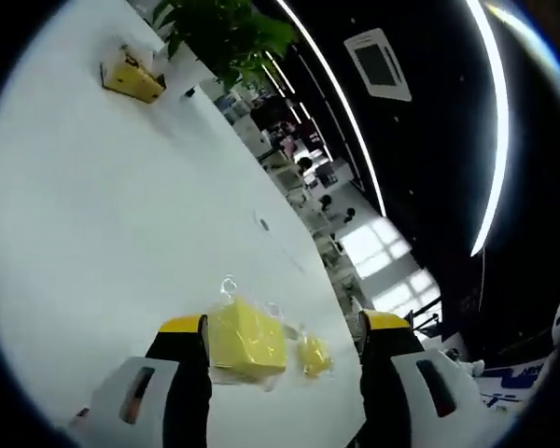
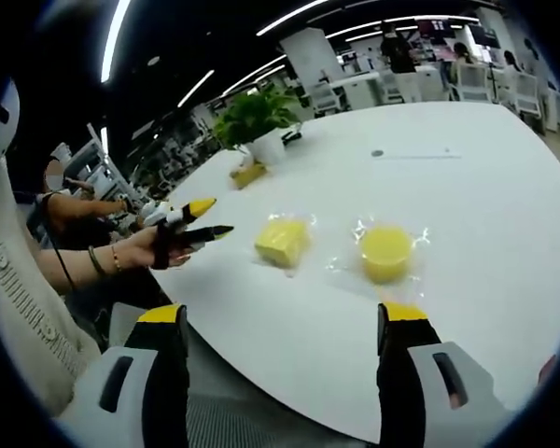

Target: Compare the silicone blocks by pressing each to a similar depth, holding the contact briefly, and releasing to observe deformation and rebound differences across the visible hardness samples.

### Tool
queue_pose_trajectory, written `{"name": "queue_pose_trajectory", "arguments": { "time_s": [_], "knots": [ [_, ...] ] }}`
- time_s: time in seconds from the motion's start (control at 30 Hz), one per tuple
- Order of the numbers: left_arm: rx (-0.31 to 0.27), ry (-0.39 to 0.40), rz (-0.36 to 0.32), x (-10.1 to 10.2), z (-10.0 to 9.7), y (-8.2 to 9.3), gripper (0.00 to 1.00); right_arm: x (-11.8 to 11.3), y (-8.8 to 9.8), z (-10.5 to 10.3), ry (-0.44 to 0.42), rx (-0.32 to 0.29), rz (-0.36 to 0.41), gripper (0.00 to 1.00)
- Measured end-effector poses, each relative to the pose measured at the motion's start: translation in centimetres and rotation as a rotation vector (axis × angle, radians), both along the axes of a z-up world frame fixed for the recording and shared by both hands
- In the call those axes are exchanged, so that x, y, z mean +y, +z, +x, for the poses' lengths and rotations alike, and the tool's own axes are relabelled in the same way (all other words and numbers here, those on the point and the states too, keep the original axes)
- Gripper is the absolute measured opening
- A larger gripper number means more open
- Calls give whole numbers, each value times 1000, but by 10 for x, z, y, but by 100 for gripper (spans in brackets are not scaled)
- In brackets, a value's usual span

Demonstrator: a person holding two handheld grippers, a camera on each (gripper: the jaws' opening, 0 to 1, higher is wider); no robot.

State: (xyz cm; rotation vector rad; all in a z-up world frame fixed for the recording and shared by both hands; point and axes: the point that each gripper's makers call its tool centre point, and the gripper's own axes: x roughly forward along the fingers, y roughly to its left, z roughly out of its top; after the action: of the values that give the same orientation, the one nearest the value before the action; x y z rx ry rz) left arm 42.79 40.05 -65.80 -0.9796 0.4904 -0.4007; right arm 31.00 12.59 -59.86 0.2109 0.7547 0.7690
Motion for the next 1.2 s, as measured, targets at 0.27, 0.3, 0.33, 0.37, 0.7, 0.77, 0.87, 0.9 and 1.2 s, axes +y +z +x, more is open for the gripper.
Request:
{"name": "queue_pose_trajectory", "arguments": {
  "time_s": [0.27, 0.3, 0.33, 0.37, 0.7, 0.77, 0.87, 0.9, 1.2],
  "knots": [
    [55, -20, -3, -2, 23, -38, 57, -4, -10, 3, -9, 41, -22, 77],
    [63, -25, -12, -4, 26, -42, 56, -4, -12, 3, -10, 48, -27, 77],
    [66, -33, -25, -6, 30, -45, 54, -5, -13, 4, -10, 51, -30, 77],
    [67, -32, -29, -7, 32, -47, 53, -6, -14, 5, -11, 57, -32, 77],
    [72, -49, -78, -37, 49, -50, 36, -6, -23, 11, -18, 88, -40, 76],
    [83, -50, -85, -39, 51, -53, 36, -6, -24, 12, -19, 92, -41, 76],
    [94, -62, -100, -46, 53, -57, 32, -7, -26, 13, -20, 99, -47, 76],
    [96, -67, -112, -48, 53, -56, 30, -8, -26, 14, -21, 100, -47, 76],
    [104, -78, -166, -59, 64, -57, 23, -9, -30, 17, -26, 112, -53, 76]
  ]
}}
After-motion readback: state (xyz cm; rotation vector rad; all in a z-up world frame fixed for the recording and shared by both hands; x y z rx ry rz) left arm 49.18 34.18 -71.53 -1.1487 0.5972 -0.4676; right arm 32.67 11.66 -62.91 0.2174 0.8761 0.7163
